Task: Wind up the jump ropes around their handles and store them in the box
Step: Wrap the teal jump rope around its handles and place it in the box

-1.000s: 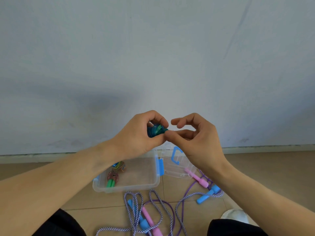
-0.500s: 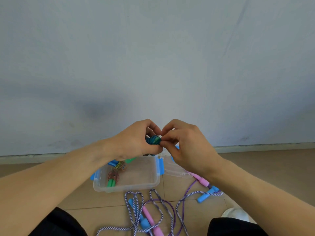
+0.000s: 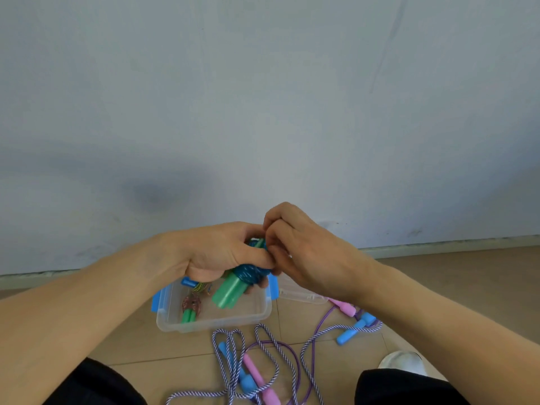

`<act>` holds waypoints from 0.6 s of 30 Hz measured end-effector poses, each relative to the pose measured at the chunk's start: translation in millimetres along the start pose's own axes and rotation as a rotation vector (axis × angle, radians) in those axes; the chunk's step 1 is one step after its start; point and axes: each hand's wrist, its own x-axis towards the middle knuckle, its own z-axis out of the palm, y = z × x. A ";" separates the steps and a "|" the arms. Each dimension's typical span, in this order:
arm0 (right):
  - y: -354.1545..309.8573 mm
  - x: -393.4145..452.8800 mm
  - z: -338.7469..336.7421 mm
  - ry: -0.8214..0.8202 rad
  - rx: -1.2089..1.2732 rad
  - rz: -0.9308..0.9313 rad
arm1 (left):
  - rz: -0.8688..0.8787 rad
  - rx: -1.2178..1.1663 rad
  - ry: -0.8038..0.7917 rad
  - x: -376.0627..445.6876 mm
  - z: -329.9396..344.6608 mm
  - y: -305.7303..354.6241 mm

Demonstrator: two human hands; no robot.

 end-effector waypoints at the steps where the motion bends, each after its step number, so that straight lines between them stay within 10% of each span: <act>1: -2.4 -0.7 0.5 0.001 -0.025 -0.029 | -0.026 0.023 -0.060 -1.0 0.3 -0.8; 13: -19.1 -8.4 15.9 0.025 0.251 0.179 | -0.177 0.085 -0.220 -5.6 4.7 -3.2; 18: -16.3 -3.5 6.0 0.191 0.467 0.507 | 0.058 -0.102 0.005 -6.5 6.3 -1.9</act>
